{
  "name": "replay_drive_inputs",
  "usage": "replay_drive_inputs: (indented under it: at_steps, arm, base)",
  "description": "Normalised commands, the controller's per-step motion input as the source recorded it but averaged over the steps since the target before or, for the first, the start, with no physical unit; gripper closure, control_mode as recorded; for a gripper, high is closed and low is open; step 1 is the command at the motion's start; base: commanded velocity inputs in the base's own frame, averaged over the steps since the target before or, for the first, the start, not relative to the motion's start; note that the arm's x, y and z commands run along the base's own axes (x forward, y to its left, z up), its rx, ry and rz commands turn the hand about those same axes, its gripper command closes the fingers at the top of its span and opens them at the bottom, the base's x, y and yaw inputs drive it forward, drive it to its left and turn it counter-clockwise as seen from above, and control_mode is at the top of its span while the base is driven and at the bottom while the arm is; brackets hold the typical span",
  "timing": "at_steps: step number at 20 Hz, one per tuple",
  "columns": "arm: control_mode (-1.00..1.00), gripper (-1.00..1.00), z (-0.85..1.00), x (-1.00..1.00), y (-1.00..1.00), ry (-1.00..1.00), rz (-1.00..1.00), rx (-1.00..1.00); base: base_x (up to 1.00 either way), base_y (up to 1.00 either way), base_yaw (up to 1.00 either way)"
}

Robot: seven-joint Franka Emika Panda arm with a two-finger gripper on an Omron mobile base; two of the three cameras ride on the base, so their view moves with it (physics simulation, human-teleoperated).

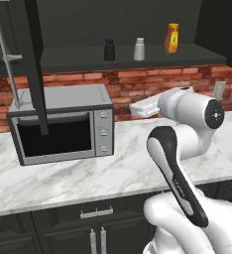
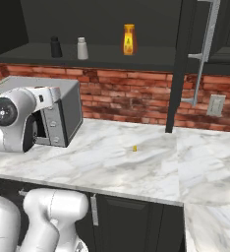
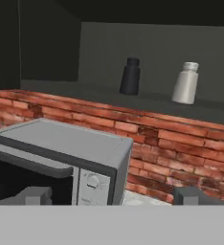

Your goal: Pick the shaker and shaker from the counter and place them in the cabinet.

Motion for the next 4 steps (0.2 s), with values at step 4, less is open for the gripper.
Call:
replay_drive_inputs:
  at_steps: [4]
  arm:
    - [-1.0, -1.0, -0.57, -0.41, -0.05, 0.1, 0.0, -0.02]
  base:
    - [0.0, 0.0, 0.0]
